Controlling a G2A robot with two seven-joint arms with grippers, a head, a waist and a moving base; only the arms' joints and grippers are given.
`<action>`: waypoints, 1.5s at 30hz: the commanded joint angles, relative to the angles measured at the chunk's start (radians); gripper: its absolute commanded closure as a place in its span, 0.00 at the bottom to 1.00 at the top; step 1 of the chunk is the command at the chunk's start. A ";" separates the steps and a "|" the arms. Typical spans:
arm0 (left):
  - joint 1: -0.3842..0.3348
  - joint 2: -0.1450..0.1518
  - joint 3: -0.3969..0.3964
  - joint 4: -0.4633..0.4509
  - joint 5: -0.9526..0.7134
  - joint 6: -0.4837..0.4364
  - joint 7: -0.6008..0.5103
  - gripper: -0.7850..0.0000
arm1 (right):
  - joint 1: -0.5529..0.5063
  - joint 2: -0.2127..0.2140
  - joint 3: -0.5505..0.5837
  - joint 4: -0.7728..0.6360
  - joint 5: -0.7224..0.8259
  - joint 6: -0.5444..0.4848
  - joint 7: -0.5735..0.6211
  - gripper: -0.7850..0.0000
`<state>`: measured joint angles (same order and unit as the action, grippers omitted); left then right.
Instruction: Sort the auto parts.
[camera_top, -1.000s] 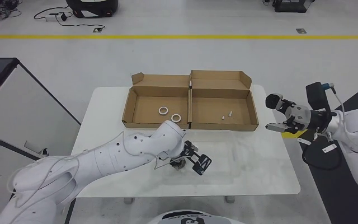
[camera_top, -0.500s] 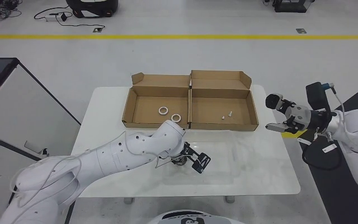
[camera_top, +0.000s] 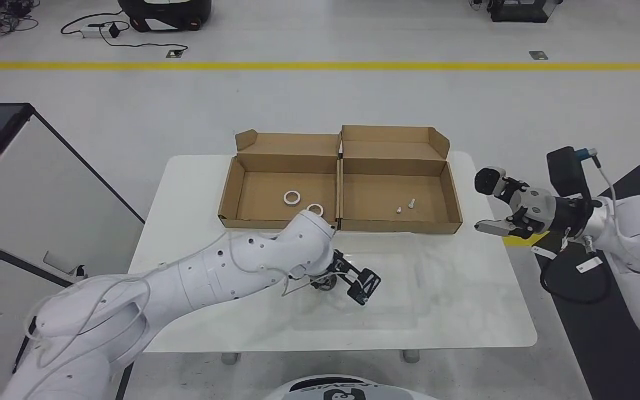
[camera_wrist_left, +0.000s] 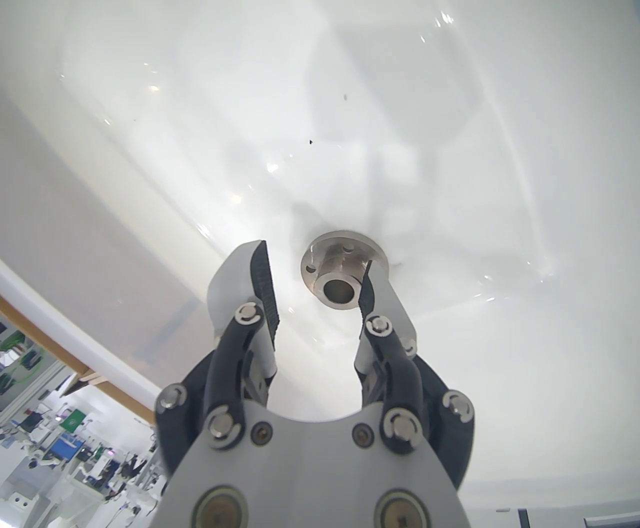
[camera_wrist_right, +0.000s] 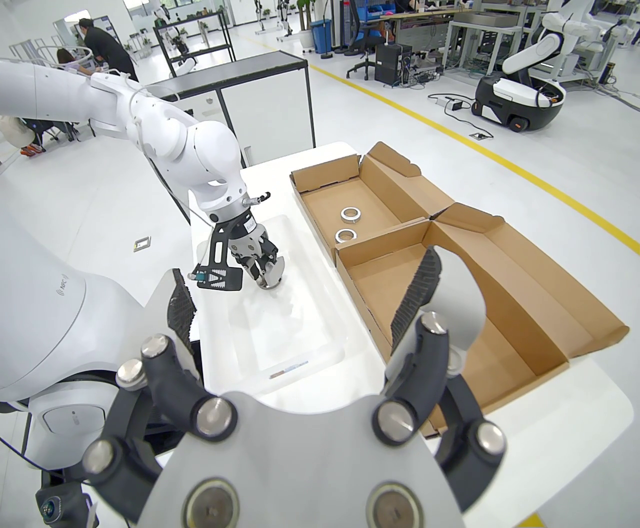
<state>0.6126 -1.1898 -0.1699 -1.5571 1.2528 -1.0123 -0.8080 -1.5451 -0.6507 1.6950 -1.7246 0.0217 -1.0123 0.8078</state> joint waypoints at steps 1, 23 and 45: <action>0.001 -0.001 0.000 -0.001 0.008 0.000 0.000 0.52 | 0.000 0.000 0.000 0.000 0.000 0.000 0.000 0.00; 0.008 0.036 0.000 -0.022 0.007 0.000 0.000 0.56 | 0.000 0.000 0.000 0.000 0.000 0.000 0.000 0.00; 0.016 0.009 0.000 0.027 0.025 0.000 0.000 0.58 | 0.000 0.000 0.000 0.000 0.000 0.000 0.000 0.00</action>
<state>0.6266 -1.1789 -0.1700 -1.5327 1.2769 -1.0123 -0.8079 -1.5451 -0.6507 1.6950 -1.7246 0.0217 -1.0123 0.8078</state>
